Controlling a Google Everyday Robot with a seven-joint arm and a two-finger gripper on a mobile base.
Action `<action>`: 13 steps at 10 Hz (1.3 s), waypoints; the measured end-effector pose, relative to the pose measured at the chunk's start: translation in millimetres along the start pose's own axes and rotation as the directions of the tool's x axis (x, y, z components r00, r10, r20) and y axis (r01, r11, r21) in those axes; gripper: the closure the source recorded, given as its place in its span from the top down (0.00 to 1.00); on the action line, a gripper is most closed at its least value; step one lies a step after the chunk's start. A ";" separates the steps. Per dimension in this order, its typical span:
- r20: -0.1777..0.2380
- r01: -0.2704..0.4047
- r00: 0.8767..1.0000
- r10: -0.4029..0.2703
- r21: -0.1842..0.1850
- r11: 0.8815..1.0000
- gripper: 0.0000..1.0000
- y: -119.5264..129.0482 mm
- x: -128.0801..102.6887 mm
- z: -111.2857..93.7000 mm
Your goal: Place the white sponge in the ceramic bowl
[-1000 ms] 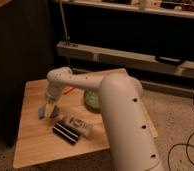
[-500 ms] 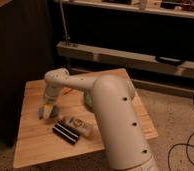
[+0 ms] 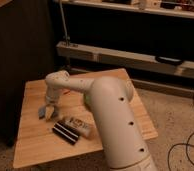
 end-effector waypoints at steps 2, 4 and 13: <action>-0.010 0.005 1.000 -0.005 -0.002 1.000 0.22 -0.9 -4.5 -6.4; -0.001 -0.003 1.000 0.003 0.002 1.000 0.04 -3.1 -17.1 -28.0; 0.155 -0.122 0.983 0.098 0.148 0.982 0.00 -29.7 -27.4 -241.2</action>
